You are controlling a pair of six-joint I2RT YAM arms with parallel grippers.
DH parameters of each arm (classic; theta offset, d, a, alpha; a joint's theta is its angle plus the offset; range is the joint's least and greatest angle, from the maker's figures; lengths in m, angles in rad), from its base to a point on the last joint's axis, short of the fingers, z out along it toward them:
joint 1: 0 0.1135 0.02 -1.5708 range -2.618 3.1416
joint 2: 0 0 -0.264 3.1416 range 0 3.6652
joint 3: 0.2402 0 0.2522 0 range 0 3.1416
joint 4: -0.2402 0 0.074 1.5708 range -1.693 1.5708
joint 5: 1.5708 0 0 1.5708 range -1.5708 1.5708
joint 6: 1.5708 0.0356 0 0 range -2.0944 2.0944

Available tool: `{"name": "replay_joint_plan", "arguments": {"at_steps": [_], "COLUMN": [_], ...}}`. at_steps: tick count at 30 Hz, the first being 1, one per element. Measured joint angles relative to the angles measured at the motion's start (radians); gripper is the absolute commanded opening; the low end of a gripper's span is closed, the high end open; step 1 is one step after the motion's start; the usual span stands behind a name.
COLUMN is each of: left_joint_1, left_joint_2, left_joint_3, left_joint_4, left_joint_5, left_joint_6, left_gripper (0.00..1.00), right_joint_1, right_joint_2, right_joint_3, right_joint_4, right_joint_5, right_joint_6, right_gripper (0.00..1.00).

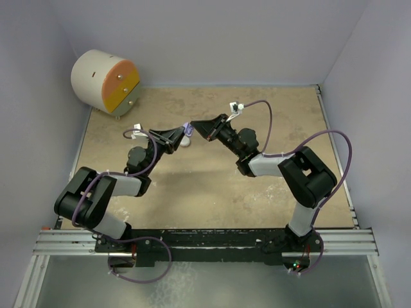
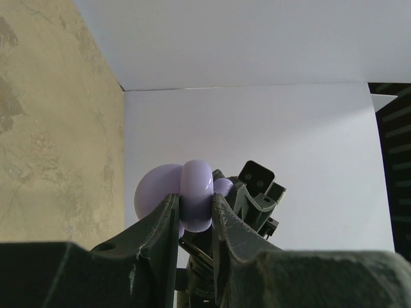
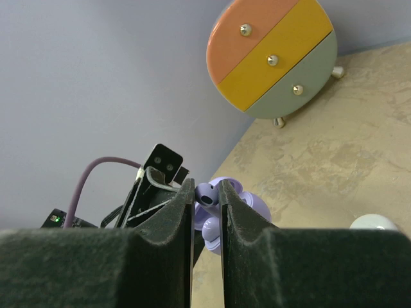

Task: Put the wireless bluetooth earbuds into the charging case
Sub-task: Place the earbud in the charging case.

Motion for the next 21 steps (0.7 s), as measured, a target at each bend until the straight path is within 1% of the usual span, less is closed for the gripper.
{"name": "replay_joint_plan", "arguments": {"at_steps": [21], "left_joint_1": [-0.016], "left_joint_2": [0.019], "left_joint_3": [0.015], "left_joint_4": [0.022], "left_joint_5": [-0.003], "left_joint_6": [-0.001], "left_gripper": [0.00], "right_joint_1": [0.000], "right_joint_2": [0.014], "right_joint_3": [0.001], "right_joint_4": [0.005], "right_joint_5": [-0.001], "right_joint_6": [0.005], "right_gripper": [0.00]}}
